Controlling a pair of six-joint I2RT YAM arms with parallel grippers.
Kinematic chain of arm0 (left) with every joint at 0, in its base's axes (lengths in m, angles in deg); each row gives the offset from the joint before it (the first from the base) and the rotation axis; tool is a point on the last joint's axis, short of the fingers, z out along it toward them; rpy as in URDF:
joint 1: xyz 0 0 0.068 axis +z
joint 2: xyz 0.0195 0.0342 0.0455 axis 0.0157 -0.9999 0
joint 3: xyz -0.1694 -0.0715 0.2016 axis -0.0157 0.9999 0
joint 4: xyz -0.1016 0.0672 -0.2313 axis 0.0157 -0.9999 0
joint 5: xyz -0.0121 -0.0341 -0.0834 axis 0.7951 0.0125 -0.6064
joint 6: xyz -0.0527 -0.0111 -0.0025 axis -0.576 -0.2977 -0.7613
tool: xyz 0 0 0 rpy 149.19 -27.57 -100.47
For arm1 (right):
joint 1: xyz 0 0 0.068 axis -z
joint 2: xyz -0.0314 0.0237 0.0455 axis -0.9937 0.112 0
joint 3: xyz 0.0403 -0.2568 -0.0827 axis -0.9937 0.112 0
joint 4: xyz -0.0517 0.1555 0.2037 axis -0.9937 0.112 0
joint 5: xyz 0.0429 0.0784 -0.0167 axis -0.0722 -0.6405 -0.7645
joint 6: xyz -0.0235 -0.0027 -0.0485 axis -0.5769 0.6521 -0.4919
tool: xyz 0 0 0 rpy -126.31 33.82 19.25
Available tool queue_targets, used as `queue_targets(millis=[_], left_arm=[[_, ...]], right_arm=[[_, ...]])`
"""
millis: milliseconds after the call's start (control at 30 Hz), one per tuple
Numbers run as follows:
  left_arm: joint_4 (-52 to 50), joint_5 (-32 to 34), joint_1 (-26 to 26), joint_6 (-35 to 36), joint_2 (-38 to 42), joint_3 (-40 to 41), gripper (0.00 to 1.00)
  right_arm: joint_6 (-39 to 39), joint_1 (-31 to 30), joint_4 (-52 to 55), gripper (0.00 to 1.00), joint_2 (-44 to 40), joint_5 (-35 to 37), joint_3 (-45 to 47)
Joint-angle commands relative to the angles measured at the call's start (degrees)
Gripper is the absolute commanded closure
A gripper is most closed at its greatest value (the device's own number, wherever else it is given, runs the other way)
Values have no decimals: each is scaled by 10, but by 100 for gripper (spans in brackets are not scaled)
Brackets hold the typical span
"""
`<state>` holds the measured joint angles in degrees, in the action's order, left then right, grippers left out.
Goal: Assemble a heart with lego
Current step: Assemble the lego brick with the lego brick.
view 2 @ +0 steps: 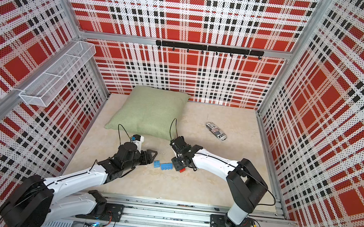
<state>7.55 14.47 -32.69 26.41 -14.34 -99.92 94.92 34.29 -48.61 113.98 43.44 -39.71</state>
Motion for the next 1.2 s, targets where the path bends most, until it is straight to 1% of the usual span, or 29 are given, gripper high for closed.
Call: queue_targets(millis=[0, 167, 433, 867, 1033, 1167], left_arm=[[-4, 2, 4, -1, 12, 4, 30], [-5, 2, 3, -2, 12, 4, 30], [-6, 4, 1, -2, 13, 6, 30], [-4, 4, 1, -2, 9, 8, 30], [-4, 4, 1, -2, 9, 8, 30], [-4, 4, 1, -1, 9, 7, 30]], right_arm=[[0, -4, 4, 63, -11, 11, -4], [7, -4, 0, 63, -8, -3, -14], [23, -5, 13, 63, 2, -2, -20], [42, -12, -6, 63, 11, -21, -10], [39, -14, 9, 62, 11, 13, -3], [22, -14, 26, 61, 7, 37, -4]])
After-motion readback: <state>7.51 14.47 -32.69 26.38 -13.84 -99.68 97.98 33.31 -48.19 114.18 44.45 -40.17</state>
